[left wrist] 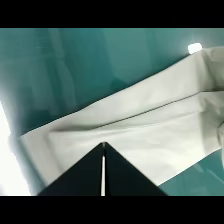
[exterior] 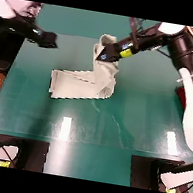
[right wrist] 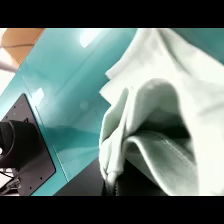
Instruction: Fold the shirts.
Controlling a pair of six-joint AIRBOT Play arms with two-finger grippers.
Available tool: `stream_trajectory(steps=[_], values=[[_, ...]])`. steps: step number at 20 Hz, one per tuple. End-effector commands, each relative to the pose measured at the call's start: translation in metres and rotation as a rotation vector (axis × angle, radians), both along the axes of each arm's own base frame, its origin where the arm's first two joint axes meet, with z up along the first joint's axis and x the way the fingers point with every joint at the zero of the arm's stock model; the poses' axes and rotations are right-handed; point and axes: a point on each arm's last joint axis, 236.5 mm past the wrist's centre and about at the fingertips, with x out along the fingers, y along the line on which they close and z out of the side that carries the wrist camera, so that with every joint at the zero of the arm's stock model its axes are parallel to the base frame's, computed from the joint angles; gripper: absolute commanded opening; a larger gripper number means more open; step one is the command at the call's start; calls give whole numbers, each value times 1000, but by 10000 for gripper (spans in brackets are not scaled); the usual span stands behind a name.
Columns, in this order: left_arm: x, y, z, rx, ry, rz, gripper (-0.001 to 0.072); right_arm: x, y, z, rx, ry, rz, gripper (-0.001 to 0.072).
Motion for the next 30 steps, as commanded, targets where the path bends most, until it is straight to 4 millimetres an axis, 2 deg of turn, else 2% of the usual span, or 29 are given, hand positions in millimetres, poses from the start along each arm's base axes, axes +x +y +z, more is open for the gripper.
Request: stream_trajectory(steps=[1,3,5,7,8,9,10,11,13,15,16,18,20,23,24,25,27,30], values=[[-31,58,40,61,-36,83,20,-7,43,-30,6,-10,55,13],[-43,65,48,66,-35,92,21,-13,77,-54,14,-28,86,14],[-50,62,50,63,-26,76,21,-17,116,-77,35,-72,103,16],[-51,57,51,44,-22,68,21,-22,161,-87,80,-112,110,31],[-51,57,51,40,-22,66,21,-24,182,-89,108,-144,104,229],[-52,56,51,39,-18,64,21,-21,199,-90,138,-176,76,477],[-53,56,50,38,-13,61,21,-16,208,-90,162,-203,35,627],[-54,56,50,39,-9,59,21,-13,209,-87,173,-217,6,633],[-55,56,49,40,-3,57,21,-8,188,-80,150,-223,-18,624],[-57,55,49,40,2,55,21,-7,145,-78,70,-195,14,612],[-56,55,48,40,2,55,21,-6,116,-81,19,-164,27,577],[-56,55,49,40,1,55,21,5,53,-98,-91,-107,2,577],[-56,55,48,40,2,55,21,20,-12,-120,-162,-11,-98,576],[-56,55,48,40,1,55,21,37,-94,-156,-194,174,-311,577],[-55,55,48,38,1,56,21,38,-111,-168,-197,223,-346,581],[-55,55,47,37,2,55,22,36,-119,-176,-172,284,-375,584],[-53,55,48,35,-4,58,21,31,-119,-191,-97,408,-410,585],[-53,55,45,34,1,58,21,29,-94,-210,-48,509,-380,585]])
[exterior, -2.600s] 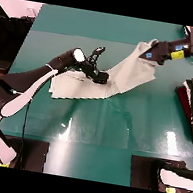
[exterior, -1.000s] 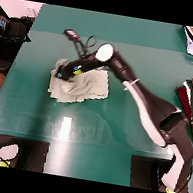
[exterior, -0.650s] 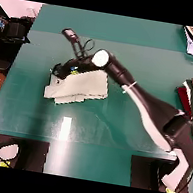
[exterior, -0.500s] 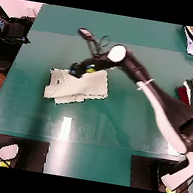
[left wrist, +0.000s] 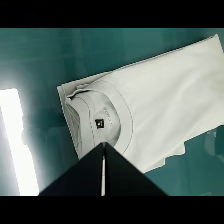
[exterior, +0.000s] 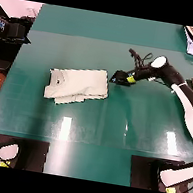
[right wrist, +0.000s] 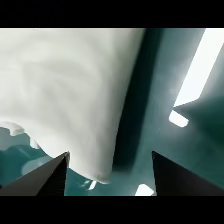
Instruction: Fold the shirts.
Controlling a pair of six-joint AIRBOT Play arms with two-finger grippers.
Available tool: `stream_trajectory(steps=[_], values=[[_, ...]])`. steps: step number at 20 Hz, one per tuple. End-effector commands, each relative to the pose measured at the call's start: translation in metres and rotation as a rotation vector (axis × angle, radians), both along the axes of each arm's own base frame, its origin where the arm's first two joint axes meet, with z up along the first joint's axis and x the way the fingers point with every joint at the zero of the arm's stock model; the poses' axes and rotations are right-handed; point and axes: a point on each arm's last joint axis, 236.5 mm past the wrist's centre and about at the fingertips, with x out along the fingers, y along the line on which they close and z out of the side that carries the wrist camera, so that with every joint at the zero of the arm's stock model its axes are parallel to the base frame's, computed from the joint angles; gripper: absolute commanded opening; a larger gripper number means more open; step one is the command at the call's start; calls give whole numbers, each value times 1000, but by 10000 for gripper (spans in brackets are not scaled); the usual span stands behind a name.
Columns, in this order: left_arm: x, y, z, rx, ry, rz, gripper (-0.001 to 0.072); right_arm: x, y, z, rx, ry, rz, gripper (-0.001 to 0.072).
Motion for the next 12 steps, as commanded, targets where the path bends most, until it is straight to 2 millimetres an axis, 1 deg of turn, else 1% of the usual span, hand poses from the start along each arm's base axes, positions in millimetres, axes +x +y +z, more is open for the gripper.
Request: stream_trajectory(steps=[1,5,8,9,10,11,12], values=[[0,0,-4,-2,7,1,21,-4,20,-17,94,118,-14,584],[-3,-1,-17,-7,42,0,21,-2,80,-25,171,143,54,584],[-4,-1,-18,-8,47,-1,21,-8,123,-24,247,166,85,575],[-4,-1,-18,-4,46,-5,21,-10,133,-24,250,158,99,496],[-4,-1,-18,6,39,-22,21,-11,141,-24,250,133,116,314],[-4,-1,-18,7,39,-24,21,-10,147,-21,253,76,147,104],[-4,-1,-18,7,39,-24,21,-9,151,-16,258,29,177,16]])
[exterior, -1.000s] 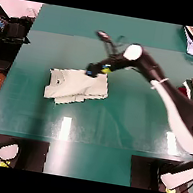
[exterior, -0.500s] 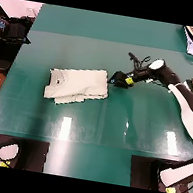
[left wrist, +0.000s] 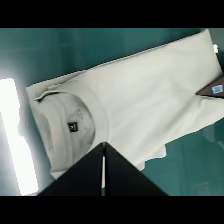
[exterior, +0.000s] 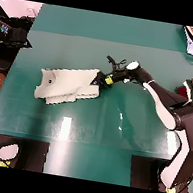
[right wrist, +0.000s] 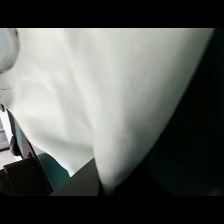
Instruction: Fold the shirts.
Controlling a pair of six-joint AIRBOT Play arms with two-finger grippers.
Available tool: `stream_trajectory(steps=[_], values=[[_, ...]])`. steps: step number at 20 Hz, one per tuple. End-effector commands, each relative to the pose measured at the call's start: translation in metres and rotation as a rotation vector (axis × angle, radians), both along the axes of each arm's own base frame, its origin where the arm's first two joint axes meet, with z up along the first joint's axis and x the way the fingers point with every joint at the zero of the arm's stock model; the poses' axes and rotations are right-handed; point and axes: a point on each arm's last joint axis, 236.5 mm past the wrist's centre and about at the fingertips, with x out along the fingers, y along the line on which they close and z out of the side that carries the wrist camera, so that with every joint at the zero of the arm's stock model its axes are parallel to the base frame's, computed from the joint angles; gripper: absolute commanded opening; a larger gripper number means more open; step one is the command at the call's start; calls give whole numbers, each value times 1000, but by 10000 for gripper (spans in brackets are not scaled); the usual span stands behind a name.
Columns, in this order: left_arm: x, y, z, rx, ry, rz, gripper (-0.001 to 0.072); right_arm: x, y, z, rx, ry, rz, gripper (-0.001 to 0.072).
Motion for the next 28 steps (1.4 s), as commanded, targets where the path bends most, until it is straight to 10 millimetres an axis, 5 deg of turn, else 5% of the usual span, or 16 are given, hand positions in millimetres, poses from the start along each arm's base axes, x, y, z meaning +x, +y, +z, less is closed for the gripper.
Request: stream_trajectory(steps=[1,4,6,9,13,16,20,23,28], values=[[-1,0,-1,7,-1,-13,21,3,23,11,39,-123,62,16],[0,0,-1,14,-7,-25,21,22,12,48,71,-192,52,14],[1,0,-1,14,-11,-23,21,47,-27,75,17,-258,-9,14],[0,-5,1,-7,-13,-30,21,84,-130,108,-151,-364,-116,14],[5,-27,13,-92,-50,-56,21,108,-287,159,-350,-468,-330,14],[10,-41,17,-103,-70,-58,21,107,-401,193,-448,-511,-547,14],[10,-74,20,-101,-102,-127,21,85,-523,212,-519,-501,-793,13],[5,-95,21,-102,-105,-175,20,66,-580,215,-538,-479,-918,13],[2,-104,21,-100,-104,-196,21,65,-611,253,-397,-556,-1064,13]])
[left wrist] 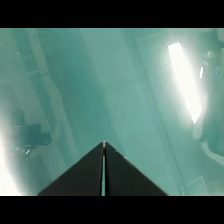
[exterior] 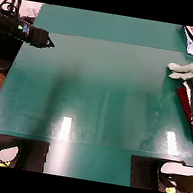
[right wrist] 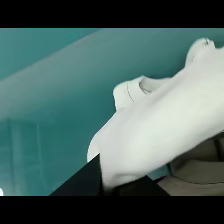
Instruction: Fold the shirts.
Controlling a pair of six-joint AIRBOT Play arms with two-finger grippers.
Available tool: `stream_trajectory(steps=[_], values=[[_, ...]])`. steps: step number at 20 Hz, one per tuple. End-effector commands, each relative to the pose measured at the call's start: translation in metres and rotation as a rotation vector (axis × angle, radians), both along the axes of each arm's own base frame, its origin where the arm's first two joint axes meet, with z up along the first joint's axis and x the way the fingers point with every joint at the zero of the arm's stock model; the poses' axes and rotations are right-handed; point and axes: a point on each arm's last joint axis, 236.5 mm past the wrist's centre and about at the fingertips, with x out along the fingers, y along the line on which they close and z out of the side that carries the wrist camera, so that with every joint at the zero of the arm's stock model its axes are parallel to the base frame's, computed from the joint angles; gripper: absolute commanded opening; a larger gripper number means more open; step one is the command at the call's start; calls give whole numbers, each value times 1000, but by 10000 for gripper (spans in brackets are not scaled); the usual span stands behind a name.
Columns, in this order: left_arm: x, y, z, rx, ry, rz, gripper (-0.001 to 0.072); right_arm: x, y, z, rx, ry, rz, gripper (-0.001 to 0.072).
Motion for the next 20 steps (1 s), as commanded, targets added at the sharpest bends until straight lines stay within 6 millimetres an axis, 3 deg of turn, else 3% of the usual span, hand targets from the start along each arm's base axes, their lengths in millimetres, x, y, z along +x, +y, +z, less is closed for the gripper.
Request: stream_trajectory(steps=[1,6,8,15,20], values=[[-1,-5,0,3,-3,-9,20,-3,-24,36,42,-125,-57,14],[-1,-4,0,6,-4,-9,21,-11,-18,98,-66,-209,-9,13],[-1,-4,0,7,-5,-11,21,-20,-16,108,-99,-189,-10,13],[-1,-4,-1,12,-3,-12,21,-72,-25,93,-171,-56,-128,13],[-1,-3,-1,19,-8,-16,21,-129,-40,70,-90,40,-239,15]])
